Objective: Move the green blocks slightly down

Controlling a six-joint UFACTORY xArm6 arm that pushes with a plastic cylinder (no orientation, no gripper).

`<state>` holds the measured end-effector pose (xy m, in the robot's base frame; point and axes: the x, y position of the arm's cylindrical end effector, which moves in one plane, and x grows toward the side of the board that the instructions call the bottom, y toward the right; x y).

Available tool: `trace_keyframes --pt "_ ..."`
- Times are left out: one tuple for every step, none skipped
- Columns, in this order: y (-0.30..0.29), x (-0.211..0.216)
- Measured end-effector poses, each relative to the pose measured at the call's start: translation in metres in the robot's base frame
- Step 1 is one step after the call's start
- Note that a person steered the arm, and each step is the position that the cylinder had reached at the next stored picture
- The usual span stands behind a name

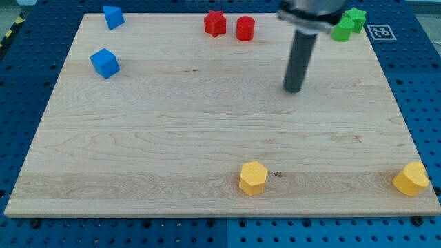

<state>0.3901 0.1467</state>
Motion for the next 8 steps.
trace_keyframes --pt "0.051 -0.038" --pt "0.112 -0.045" --pt "0.185 -0.072" --pt "0.199 -0.087" --pt "0.193 -0.135" --pt "0.189 -0.194" --pt "0.187 -0.196" --pt "0.173 -0.195"
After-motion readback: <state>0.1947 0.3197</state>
